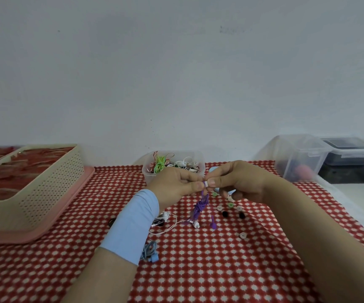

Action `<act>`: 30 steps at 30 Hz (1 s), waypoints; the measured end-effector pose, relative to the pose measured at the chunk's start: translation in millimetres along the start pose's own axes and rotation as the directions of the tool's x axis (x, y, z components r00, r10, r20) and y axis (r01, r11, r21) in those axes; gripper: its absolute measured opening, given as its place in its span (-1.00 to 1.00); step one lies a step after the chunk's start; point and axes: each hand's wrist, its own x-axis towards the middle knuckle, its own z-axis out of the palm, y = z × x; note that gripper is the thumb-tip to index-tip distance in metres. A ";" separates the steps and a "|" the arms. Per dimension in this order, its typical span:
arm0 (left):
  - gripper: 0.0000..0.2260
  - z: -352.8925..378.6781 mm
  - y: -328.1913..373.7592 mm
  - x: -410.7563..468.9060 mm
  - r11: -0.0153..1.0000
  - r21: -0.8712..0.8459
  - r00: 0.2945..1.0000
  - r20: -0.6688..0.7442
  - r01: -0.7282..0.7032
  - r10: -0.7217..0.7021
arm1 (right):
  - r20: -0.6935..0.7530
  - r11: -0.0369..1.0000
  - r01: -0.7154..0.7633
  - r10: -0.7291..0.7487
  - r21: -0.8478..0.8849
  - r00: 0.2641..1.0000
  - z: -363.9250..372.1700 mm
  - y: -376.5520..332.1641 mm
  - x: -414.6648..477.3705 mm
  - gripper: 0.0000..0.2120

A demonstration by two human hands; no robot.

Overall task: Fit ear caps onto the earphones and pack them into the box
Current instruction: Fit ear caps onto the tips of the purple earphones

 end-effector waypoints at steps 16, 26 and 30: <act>-0.89 -3.7 -6.3 3.5 0.987 -0.128 0.993 -0.059 0.098 -0.106 | -0.179 0.847 0.293 -0.404 -0.443 0.897 12.8 -5.5 1.5 -0.91; -0.87 -4.4 -9.6 4.7 0.977 -0.176 0.990 -0.061 0.117 -0.130 | -0.207 0.873 0.306 -0.403 -0.380 0.892 18.3 -5.6 -0.3 -0.91; -0.87 -6.3 -8.1 3.5 0.982 -0.174 0.994 -0.059 0.075 -0.087 | -0.149 0.927 0.272 -0.316 -0.257 0.937 14.0 -7.4 -4.6 -0.90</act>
